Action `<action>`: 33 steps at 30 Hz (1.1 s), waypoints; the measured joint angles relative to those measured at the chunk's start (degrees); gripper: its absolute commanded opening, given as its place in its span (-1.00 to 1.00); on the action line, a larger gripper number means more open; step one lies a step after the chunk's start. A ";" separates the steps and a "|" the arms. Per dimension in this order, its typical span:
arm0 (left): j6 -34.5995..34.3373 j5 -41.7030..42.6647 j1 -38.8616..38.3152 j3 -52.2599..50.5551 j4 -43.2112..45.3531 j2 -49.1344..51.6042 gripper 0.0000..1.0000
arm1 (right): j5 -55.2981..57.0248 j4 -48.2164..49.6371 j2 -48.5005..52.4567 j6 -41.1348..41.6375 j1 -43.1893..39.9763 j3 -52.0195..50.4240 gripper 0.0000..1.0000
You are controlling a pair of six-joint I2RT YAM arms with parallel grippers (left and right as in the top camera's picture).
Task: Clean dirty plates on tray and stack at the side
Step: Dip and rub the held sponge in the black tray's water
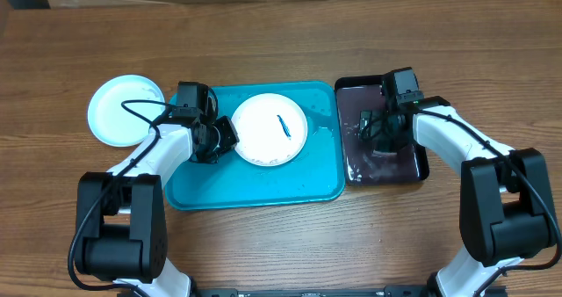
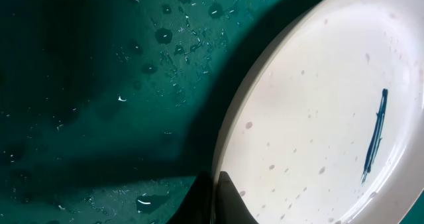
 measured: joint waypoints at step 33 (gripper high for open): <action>0.02 0.00 0.00 -0.02 0.00 0.00 -0.92 | -0.07 -0.20 0.00 0.20 0.02 1.01 0.88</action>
